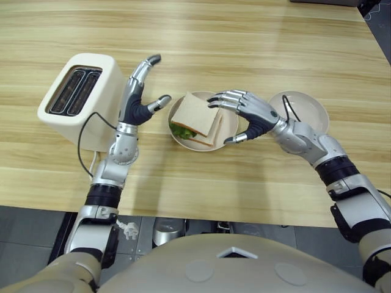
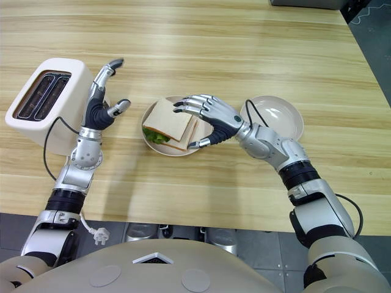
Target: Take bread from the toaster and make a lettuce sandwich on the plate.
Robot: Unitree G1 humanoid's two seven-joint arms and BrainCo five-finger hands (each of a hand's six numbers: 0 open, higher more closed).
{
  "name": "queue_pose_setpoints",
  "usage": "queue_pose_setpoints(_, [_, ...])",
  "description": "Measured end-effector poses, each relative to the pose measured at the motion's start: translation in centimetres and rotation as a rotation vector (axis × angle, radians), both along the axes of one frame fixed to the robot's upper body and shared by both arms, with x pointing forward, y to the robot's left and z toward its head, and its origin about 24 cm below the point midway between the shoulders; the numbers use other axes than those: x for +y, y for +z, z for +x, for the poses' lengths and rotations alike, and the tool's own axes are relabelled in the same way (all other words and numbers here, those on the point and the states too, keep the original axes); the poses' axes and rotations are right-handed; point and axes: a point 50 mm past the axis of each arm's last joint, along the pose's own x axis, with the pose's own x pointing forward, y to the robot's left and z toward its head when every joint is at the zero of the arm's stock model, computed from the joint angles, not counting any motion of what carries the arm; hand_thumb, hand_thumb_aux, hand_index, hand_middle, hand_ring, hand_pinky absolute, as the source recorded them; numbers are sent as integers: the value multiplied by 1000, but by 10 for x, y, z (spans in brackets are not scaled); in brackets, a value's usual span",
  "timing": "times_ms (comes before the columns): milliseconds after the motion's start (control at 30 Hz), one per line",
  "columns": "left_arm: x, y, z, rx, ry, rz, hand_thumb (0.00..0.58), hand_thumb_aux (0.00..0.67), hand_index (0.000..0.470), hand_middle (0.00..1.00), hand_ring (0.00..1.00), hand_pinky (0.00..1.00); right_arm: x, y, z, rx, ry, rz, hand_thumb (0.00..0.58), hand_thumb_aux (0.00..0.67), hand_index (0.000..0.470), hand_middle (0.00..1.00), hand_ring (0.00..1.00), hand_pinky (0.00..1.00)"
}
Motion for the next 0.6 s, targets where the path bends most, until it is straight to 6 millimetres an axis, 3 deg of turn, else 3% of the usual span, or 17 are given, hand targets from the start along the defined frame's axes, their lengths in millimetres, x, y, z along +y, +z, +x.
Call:
queue_pose_setpoints(133, [3, -5, -9, 32, -83, 94, 580, 670, 460, 1000, 1000, 1000, -4, -8, -5, 64, 17, -55, 580, 670, 460, 1000, 1000, 1000])
queue_pose_setpoints(300, [-11, -19, -29, 138, -337, 298, 580, 670, 460, 1000, 1000, 1000, -7, -29, -14, 174, 54, -223, 580, 670, 460, 1000, 1000, 1000])
queue_pose_setpoints(600, [-20, -80, -60, 649, -596, 581, 580, 670, 460, 1000, 1000, 1000, 16, -78, -39, 381, 131, -415, 580, 670, 460, 1000, 1000, 1000])
